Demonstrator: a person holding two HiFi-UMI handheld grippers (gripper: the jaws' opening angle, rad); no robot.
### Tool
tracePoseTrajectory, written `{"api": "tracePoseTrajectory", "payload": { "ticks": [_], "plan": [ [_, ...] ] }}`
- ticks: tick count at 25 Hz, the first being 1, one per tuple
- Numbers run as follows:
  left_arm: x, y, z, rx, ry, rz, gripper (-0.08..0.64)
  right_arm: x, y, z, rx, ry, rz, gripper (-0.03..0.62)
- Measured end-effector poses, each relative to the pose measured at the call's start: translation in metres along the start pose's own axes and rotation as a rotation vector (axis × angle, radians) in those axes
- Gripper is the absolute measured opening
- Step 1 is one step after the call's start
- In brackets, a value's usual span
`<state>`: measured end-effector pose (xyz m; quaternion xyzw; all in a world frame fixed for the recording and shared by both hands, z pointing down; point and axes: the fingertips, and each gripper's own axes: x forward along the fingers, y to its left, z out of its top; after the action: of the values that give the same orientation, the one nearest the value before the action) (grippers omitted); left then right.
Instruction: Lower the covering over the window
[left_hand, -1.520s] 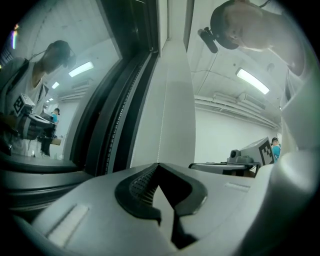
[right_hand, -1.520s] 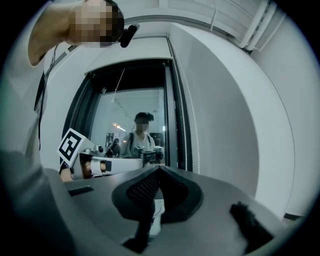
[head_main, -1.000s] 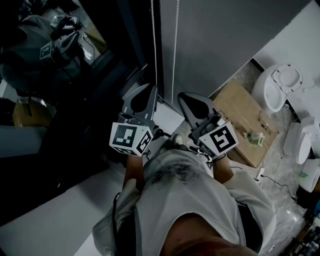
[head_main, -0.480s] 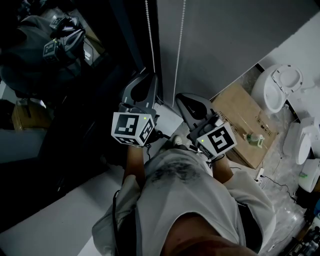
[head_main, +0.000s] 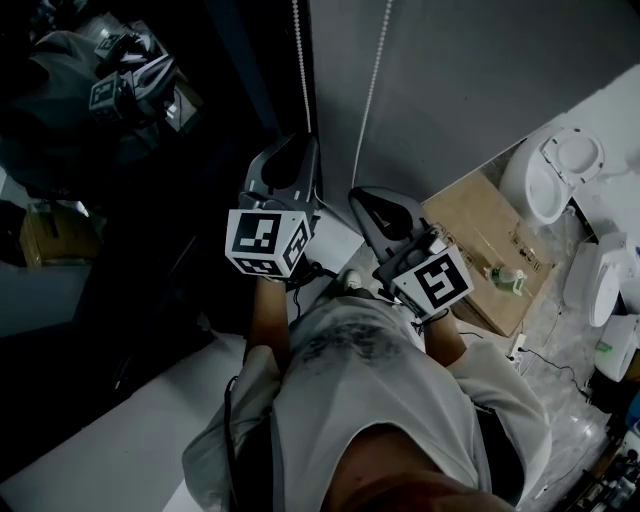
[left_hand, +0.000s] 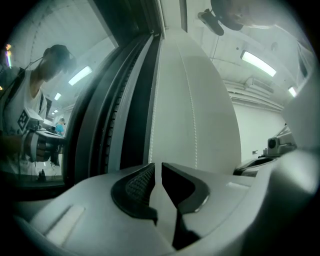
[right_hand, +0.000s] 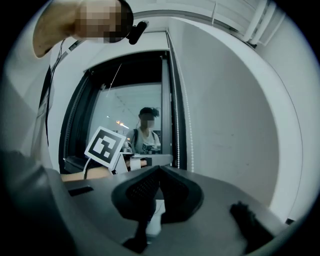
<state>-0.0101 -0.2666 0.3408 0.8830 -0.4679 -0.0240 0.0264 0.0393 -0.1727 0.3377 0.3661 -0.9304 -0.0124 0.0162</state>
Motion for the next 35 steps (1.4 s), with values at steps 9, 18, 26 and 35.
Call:
{"api": "tracePoseTrajectory", "payload": {
  "ticks": [9, 18, 26, 35],
  "plan": [
    [0.01, 0.008, -0.001, 0.015, 0.003, 0.003, 0.069, 0.0, 0.006, 0.003, 0.005, -0.009, 0.003, 0.018],
    [0.024, 0.008, 0.0, 0.032, -0.002, -0.004, 0.081, -0.007, 0.008, -0.001, 0.011, -0.012, 0.012, 0.018],
    [0.026, 0.013, 0.001, 0.016, -0.009, 0.004, 0.015, -0.011, 0.008, 0.0, 0.009, -0.009, -0.002, 0.018],
    [-0.002, -0.012, -0.001, -0.039, -0.011, -0.088, 0.011, -0.016, 0.004, 0.017, 0.038, -0.084, 0.005, 0.018]
  ]
}}
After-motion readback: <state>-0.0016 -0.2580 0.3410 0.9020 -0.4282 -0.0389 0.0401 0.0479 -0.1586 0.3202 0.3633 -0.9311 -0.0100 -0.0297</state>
